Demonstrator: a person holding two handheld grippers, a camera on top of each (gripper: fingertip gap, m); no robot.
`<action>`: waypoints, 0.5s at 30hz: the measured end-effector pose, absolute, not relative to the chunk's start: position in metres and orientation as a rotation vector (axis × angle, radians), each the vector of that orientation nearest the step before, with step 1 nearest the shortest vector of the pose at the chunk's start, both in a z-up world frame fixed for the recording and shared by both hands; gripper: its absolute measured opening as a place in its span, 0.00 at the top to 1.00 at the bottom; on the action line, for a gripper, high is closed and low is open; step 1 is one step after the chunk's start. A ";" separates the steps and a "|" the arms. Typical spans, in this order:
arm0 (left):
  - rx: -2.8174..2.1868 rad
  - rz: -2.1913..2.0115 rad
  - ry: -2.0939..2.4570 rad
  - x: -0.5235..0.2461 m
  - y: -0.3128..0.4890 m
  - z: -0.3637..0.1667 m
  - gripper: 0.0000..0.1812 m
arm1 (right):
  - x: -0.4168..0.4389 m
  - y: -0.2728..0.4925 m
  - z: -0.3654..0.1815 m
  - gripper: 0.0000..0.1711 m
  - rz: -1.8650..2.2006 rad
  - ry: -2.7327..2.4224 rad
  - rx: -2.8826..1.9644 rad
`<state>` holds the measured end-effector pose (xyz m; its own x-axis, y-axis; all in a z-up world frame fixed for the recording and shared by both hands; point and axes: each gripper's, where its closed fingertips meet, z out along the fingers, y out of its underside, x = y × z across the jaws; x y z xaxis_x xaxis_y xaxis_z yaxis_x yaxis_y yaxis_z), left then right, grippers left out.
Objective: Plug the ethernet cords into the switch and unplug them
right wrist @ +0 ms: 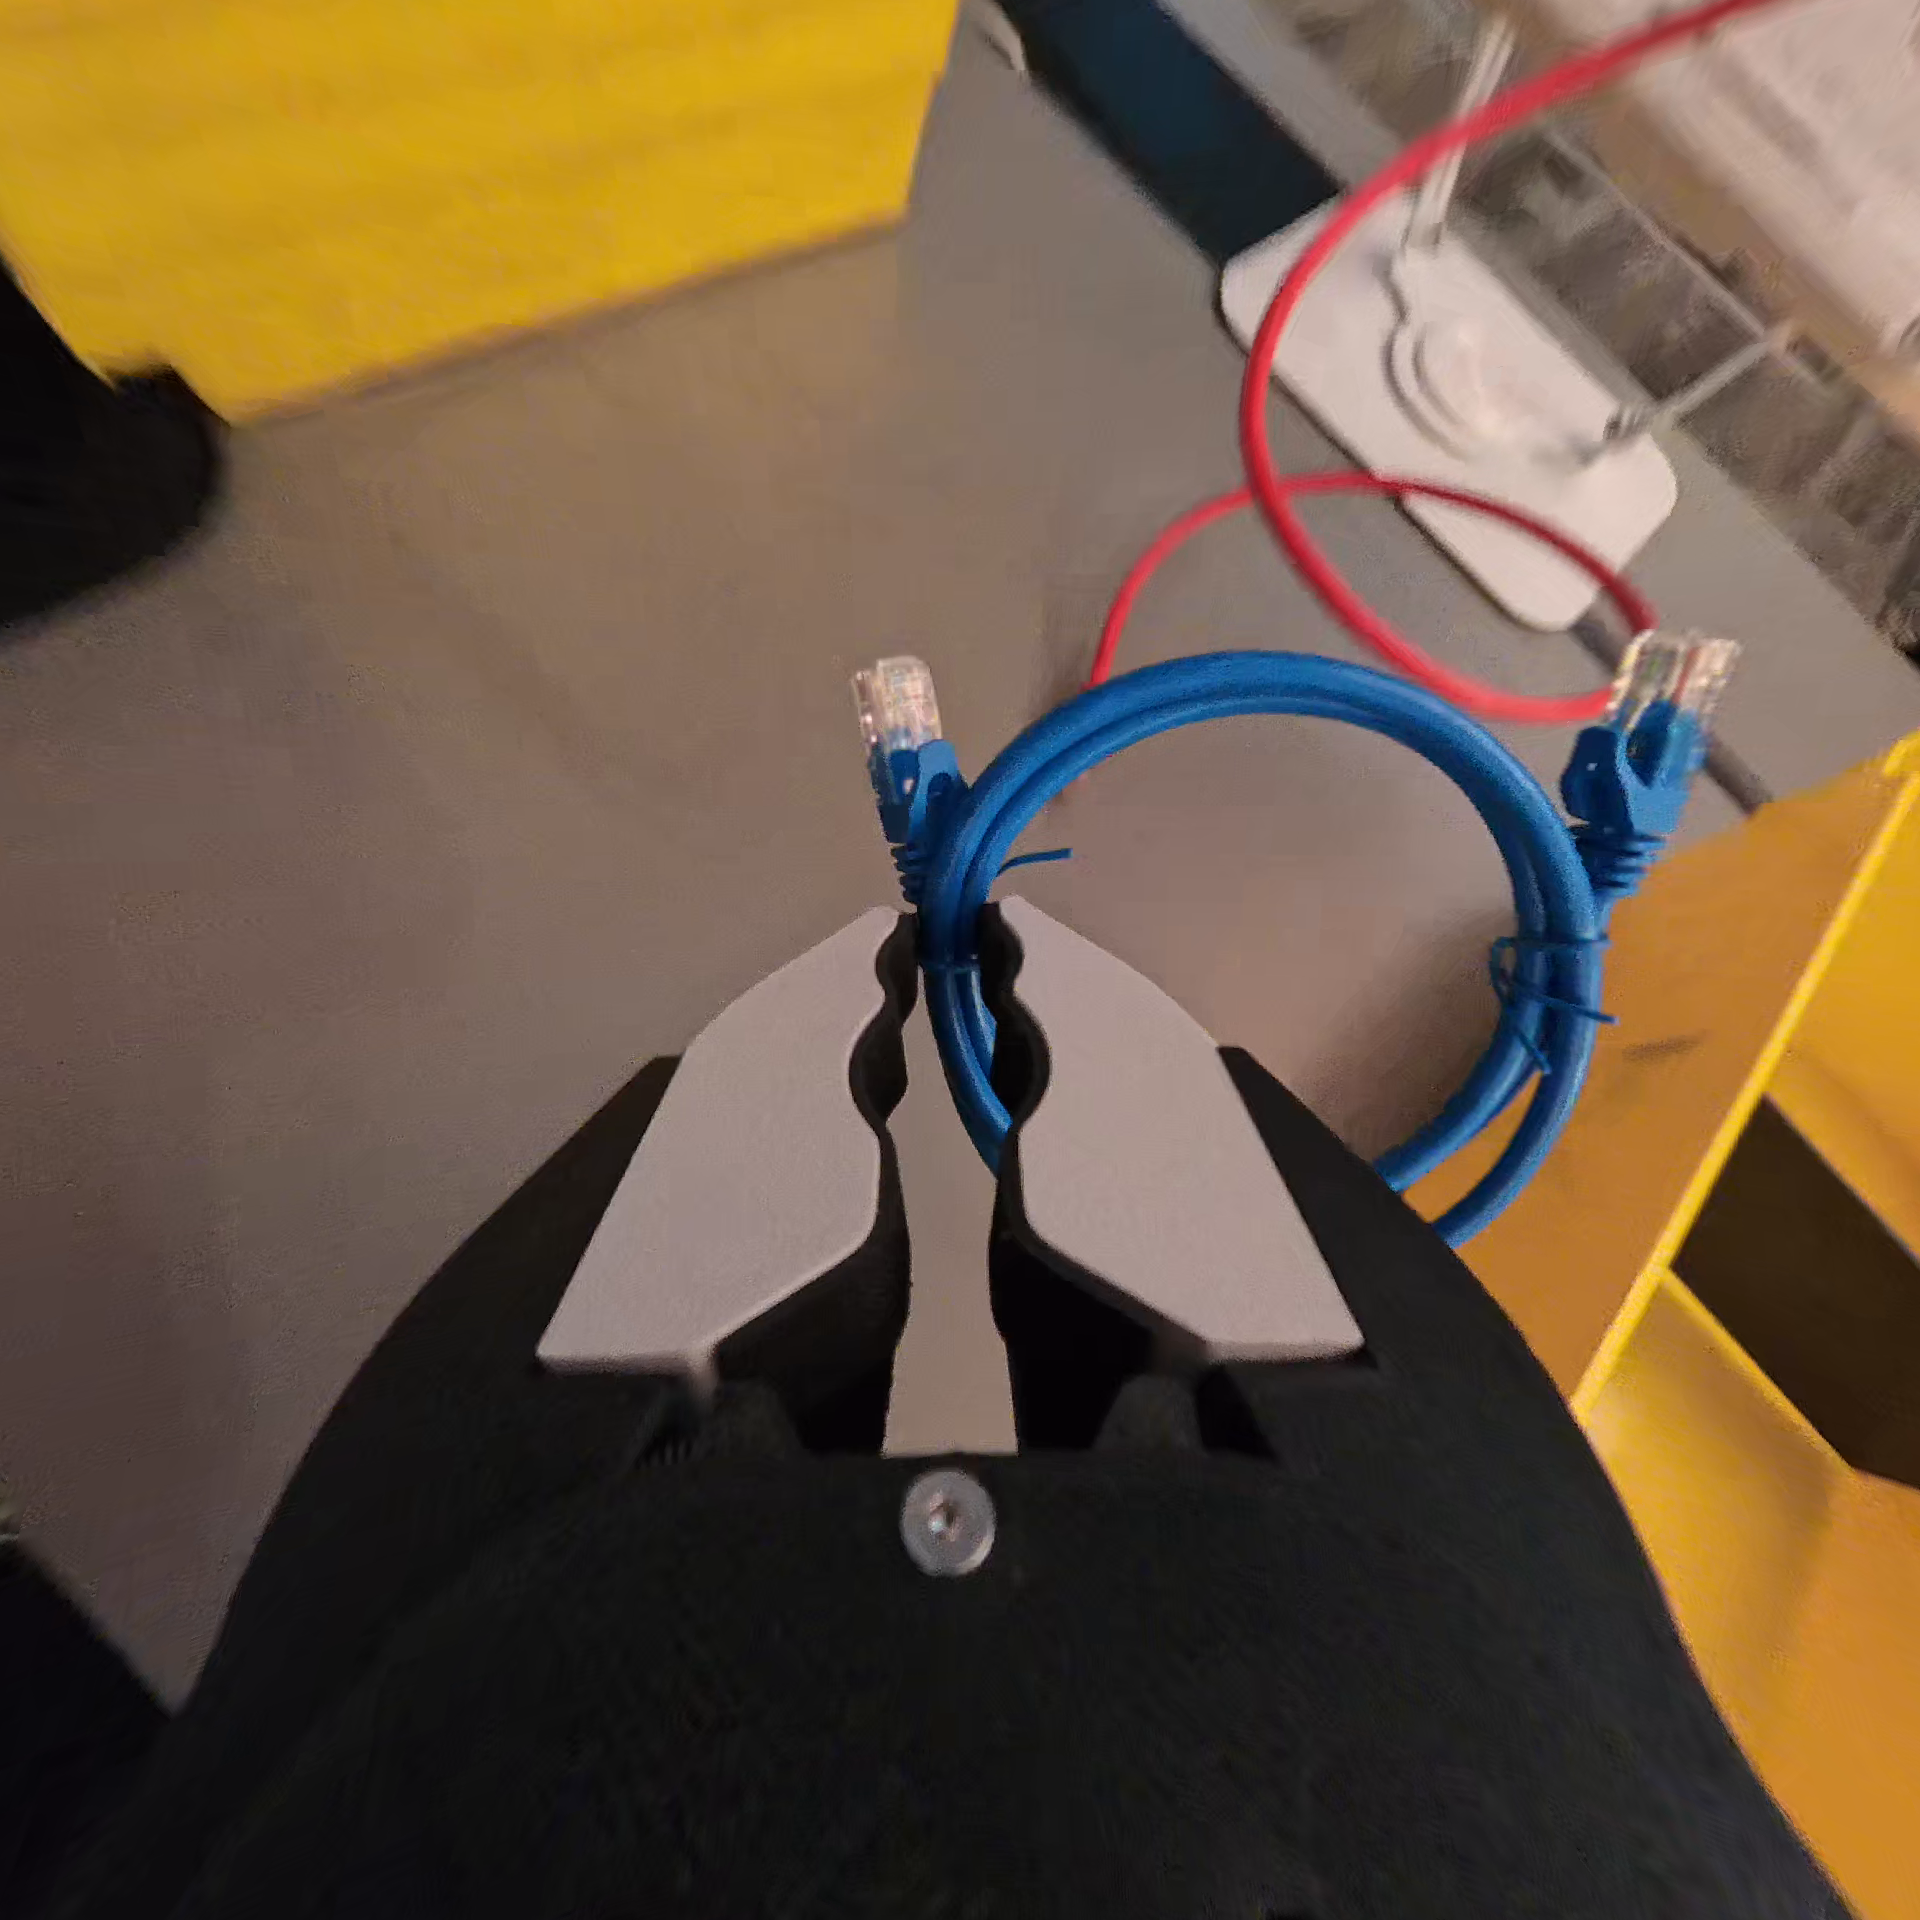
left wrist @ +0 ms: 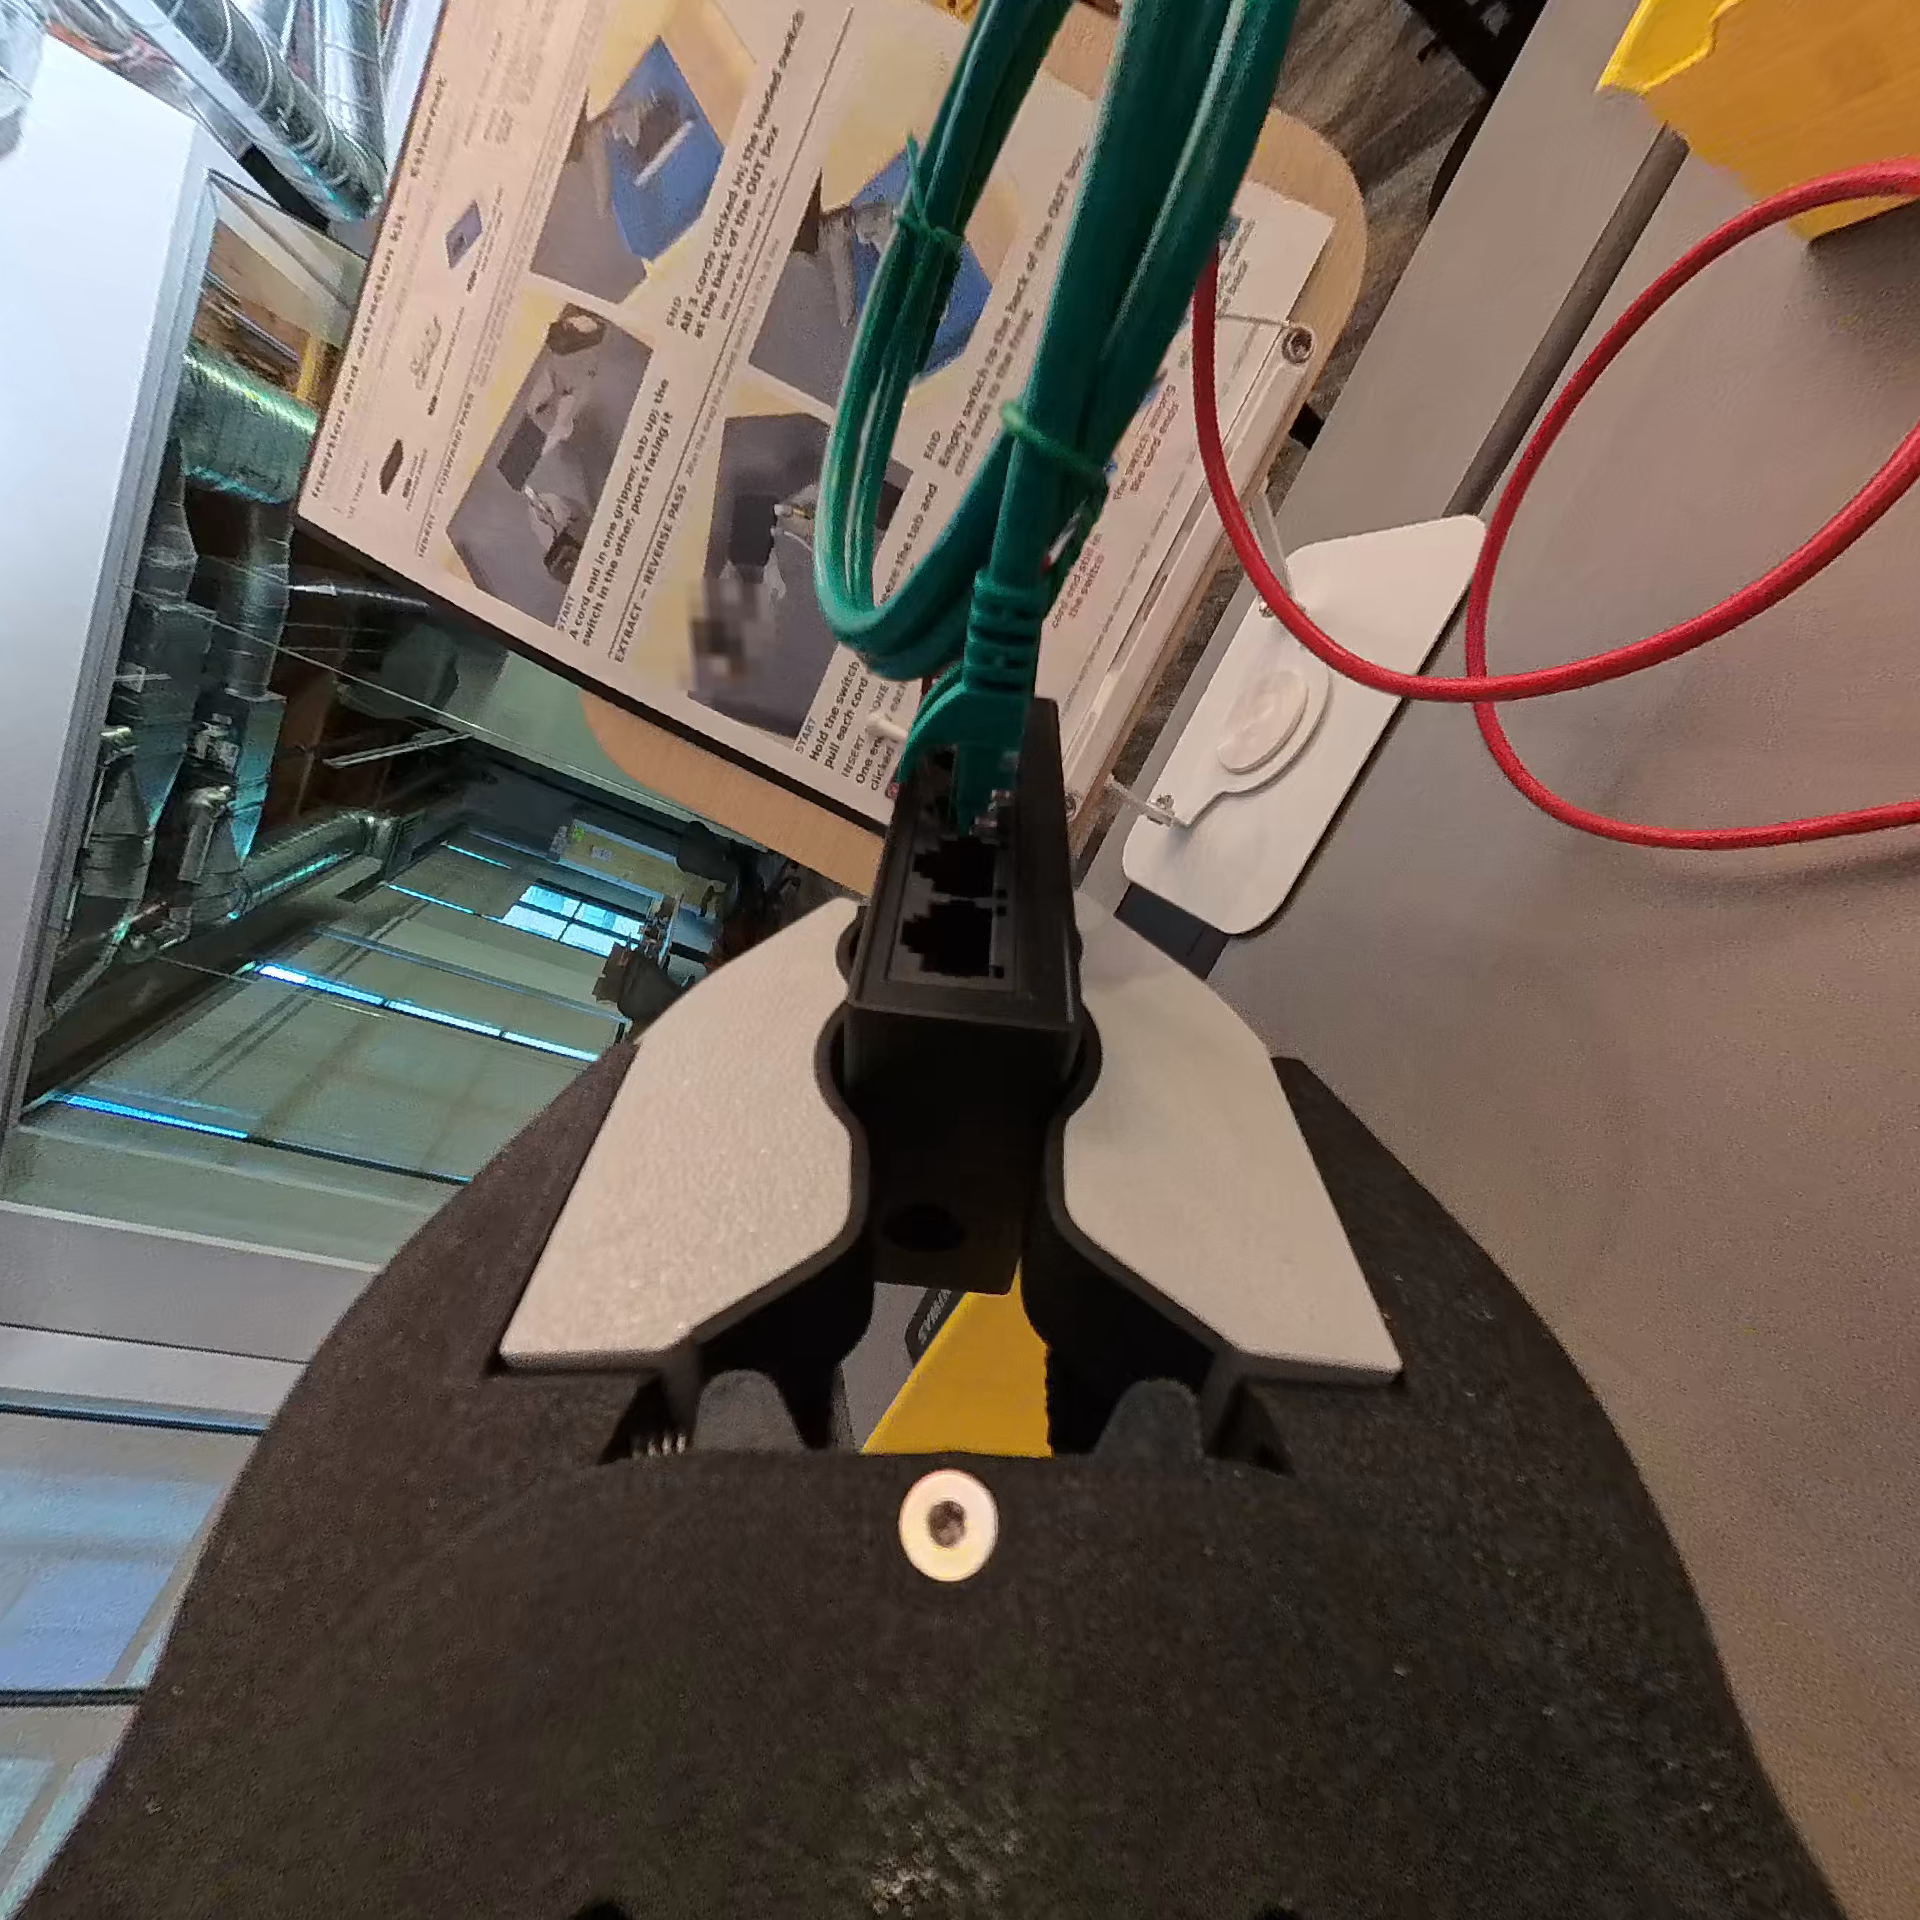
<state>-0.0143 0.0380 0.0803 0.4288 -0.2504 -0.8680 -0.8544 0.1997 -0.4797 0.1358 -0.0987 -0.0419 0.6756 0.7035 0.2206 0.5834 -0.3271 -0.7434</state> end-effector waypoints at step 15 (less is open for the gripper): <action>-1.376 0.582 1.103 -0.019 0.043 0.074 0.83 | 0.127 -0.103 -0.148 0.88 0.536 -1.048 -2.320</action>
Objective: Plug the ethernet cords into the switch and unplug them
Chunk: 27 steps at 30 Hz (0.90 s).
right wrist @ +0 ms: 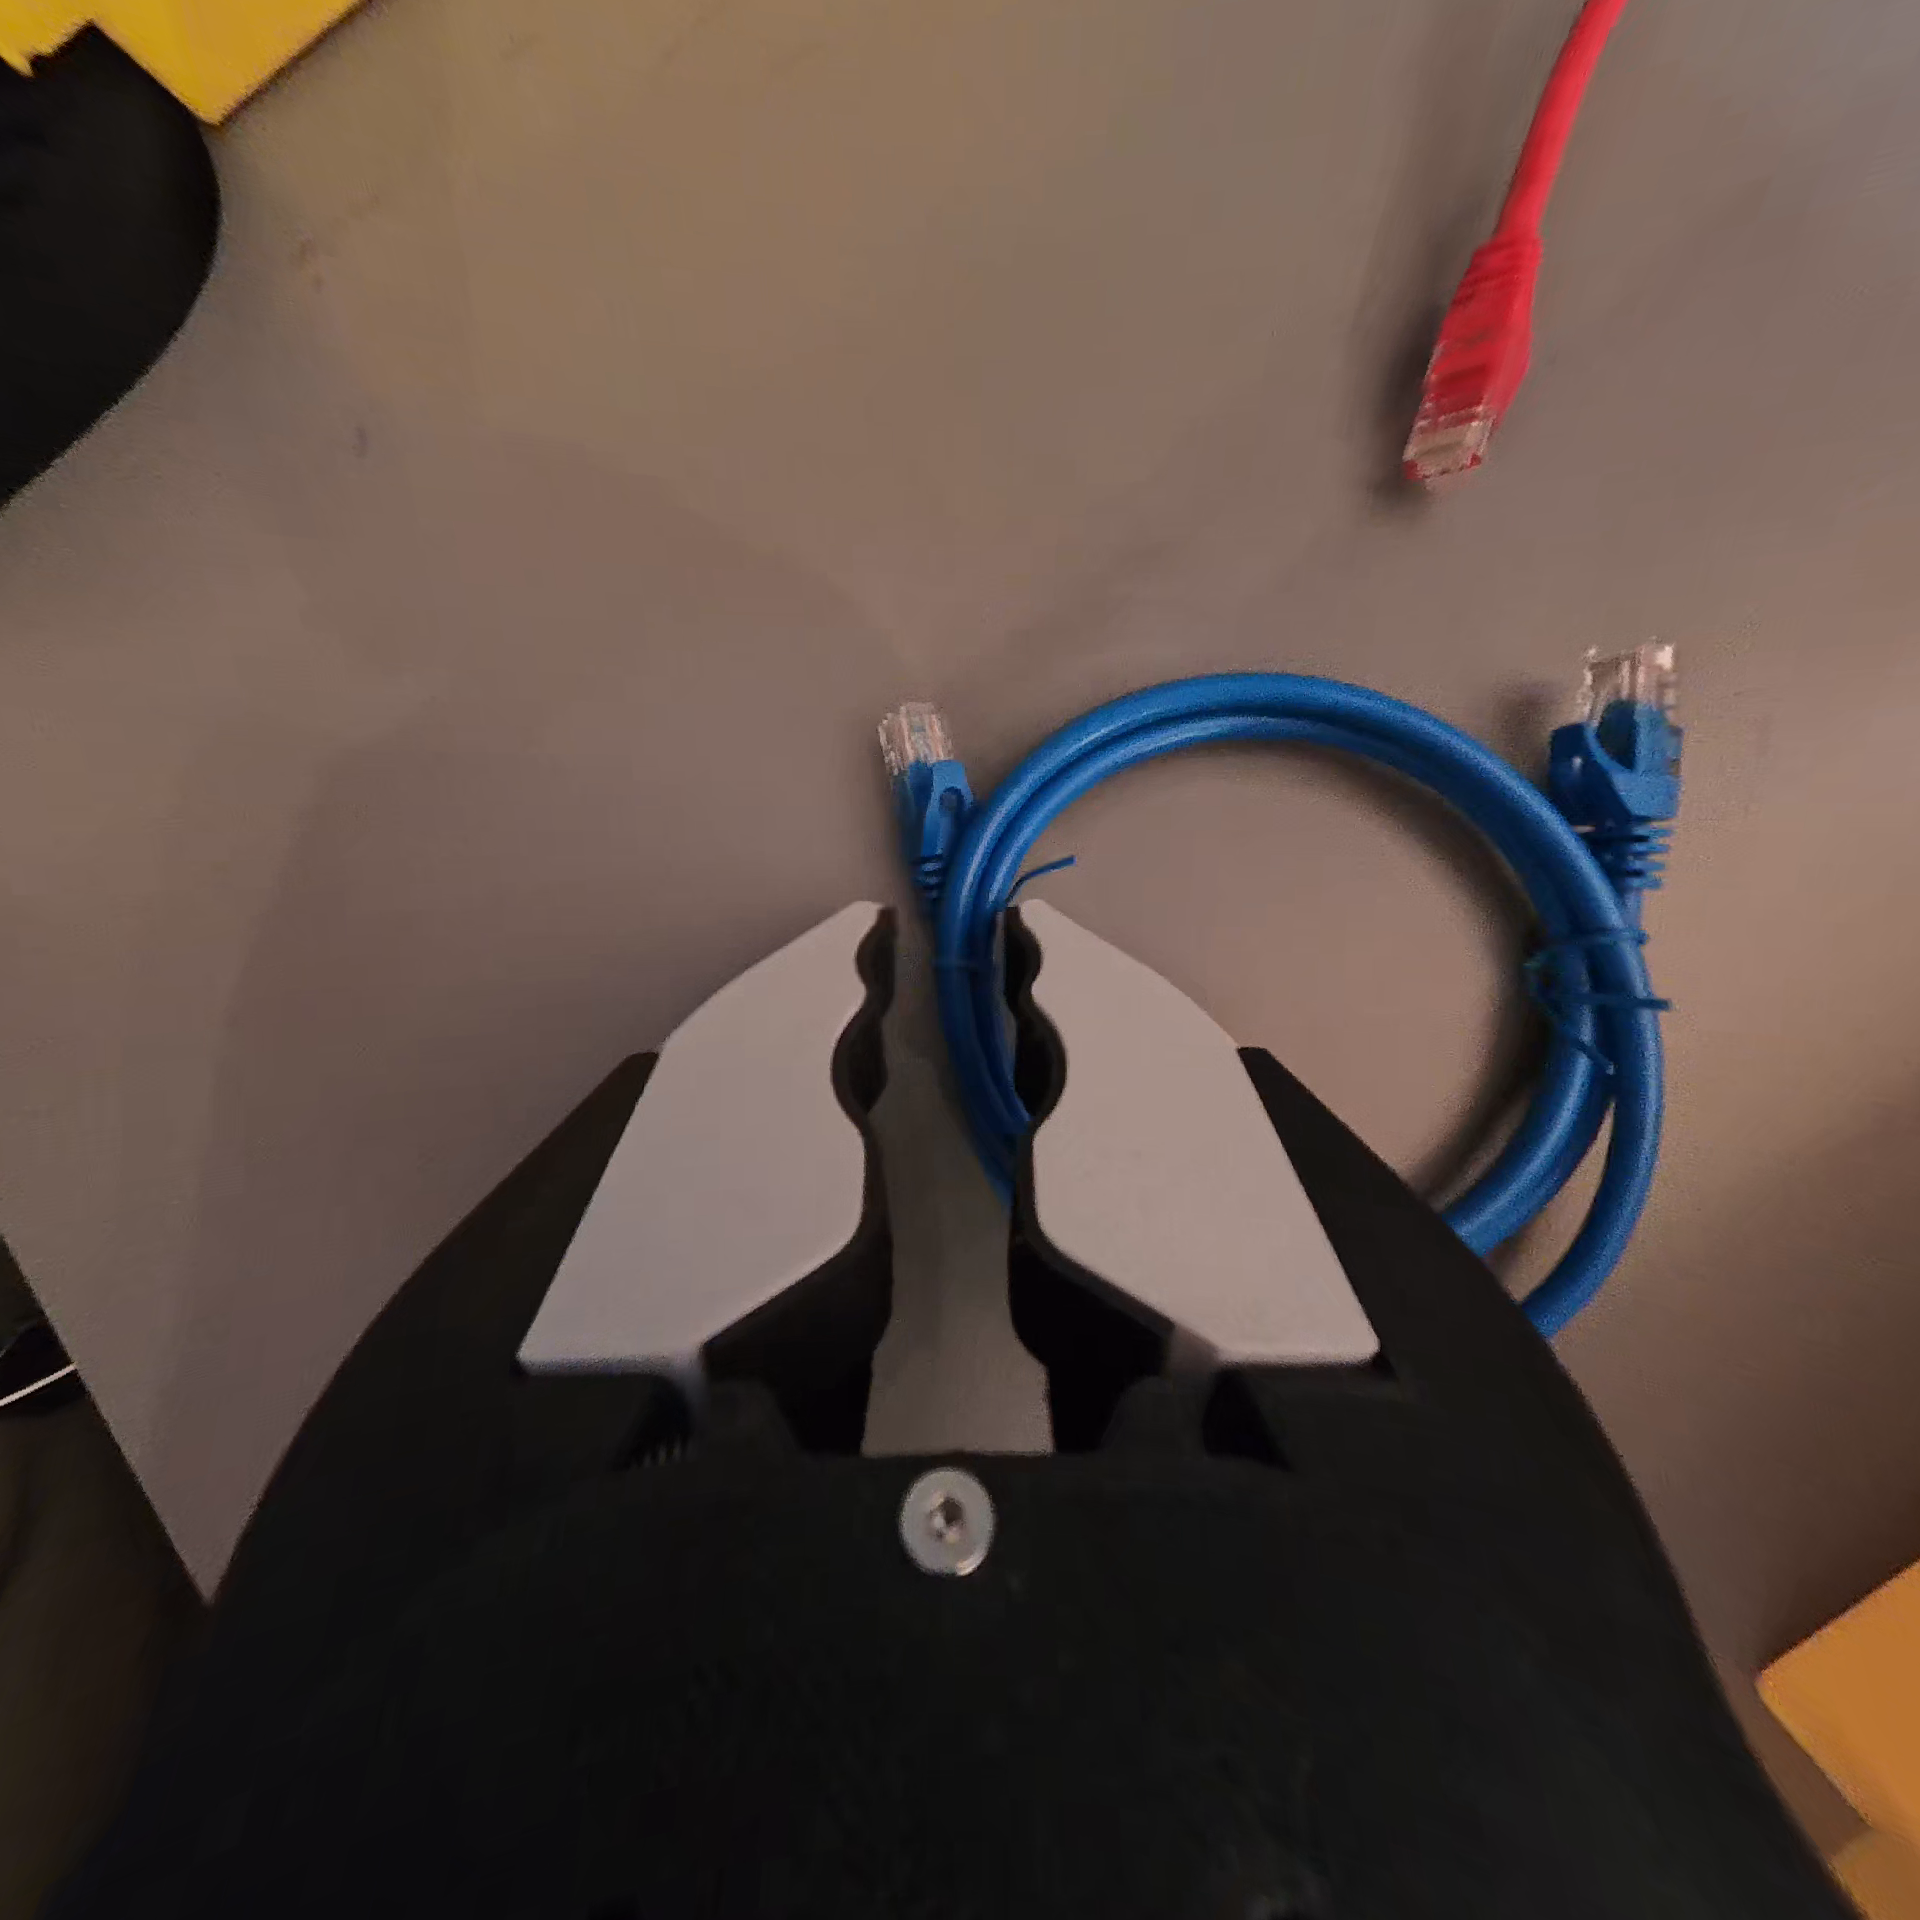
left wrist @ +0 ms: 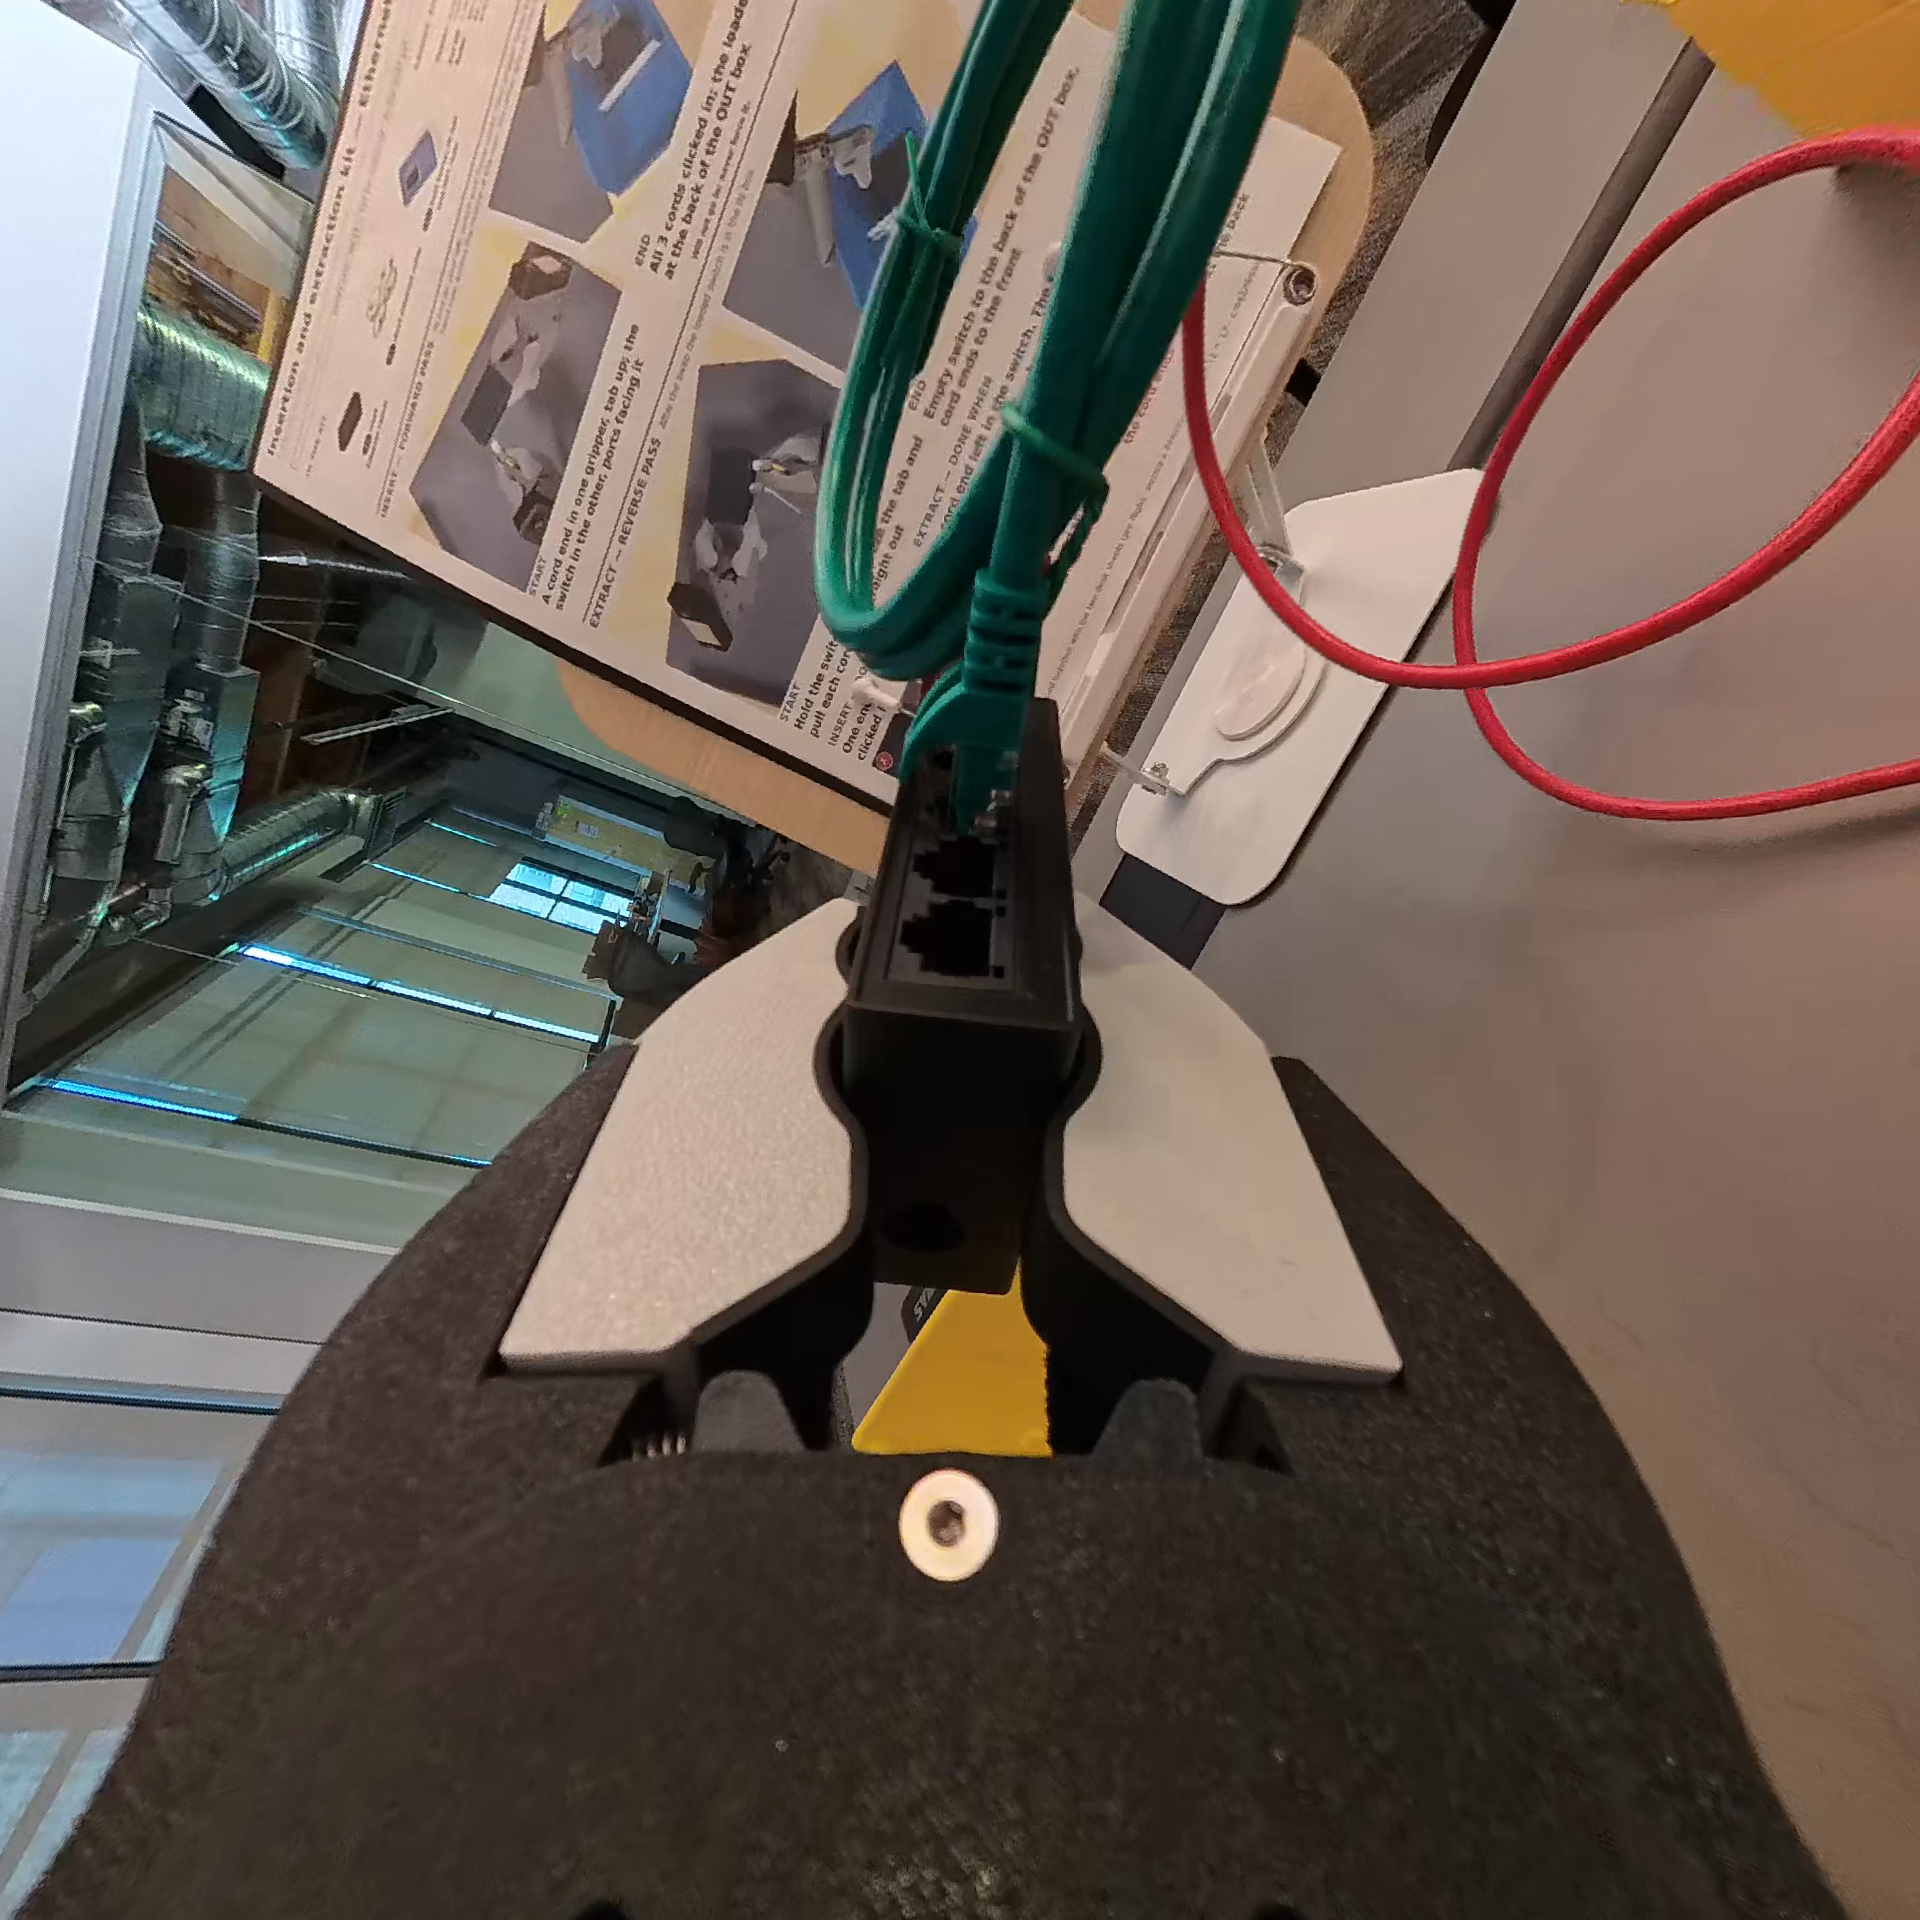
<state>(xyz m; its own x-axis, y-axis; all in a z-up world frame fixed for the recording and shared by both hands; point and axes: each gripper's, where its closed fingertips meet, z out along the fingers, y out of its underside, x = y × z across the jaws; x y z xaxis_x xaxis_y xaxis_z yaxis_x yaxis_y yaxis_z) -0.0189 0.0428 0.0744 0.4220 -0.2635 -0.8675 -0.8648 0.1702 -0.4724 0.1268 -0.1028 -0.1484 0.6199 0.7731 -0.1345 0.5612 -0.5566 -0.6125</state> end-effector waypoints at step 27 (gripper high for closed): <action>-1.367 0.567 1.105 -0.017 0.040 0.077 0.83 | 0.105 -0.098 -0.150 0.91 0.590 -1.263 -2.160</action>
